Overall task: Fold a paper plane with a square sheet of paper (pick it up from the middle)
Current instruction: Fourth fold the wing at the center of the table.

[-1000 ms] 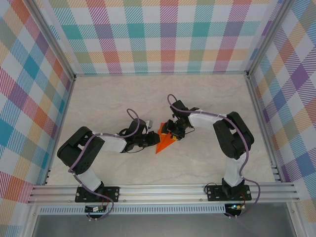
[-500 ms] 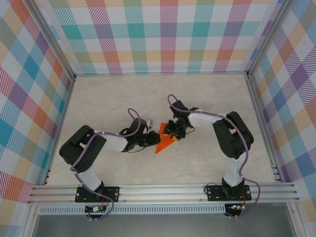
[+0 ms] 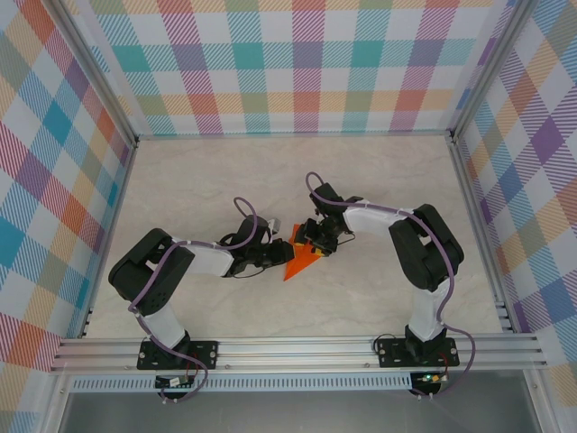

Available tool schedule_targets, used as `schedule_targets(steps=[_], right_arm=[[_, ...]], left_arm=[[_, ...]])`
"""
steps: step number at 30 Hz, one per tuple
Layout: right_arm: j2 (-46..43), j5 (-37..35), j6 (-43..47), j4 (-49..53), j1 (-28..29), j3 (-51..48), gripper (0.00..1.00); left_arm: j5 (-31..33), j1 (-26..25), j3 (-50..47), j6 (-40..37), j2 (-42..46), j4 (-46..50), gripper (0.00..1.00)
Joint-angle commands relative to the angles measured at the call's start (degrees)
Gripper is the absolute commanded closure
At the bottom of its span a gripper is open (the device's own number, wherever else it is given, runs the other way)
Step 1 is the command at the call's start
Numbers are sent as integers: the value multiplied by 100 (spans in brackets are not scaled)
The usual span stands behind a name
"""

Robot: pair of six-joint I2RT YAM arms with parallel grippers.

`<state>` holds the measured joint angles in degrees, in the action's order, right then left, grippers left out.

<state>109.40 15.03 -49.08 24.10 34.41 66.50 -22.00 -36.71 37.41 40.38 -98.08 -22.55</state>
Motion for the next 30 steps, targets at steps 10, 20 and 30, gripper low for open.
schedule_targets(steps=[10, 20, 30], right_arm=[[998, -1212, -124, 1016, -30, -142, 43], [1054, -1252, -232, 1038, -31, -137, 51], [1100, -1206, -363, 1089, -31, -87, 51]], left_arm=[[-8, -47, -37, -83, 324, -65, 82], [490, -46, -370, 156, 1001, -134, 80], [-152, -210, -583, 137, 1010, -778, 77]])
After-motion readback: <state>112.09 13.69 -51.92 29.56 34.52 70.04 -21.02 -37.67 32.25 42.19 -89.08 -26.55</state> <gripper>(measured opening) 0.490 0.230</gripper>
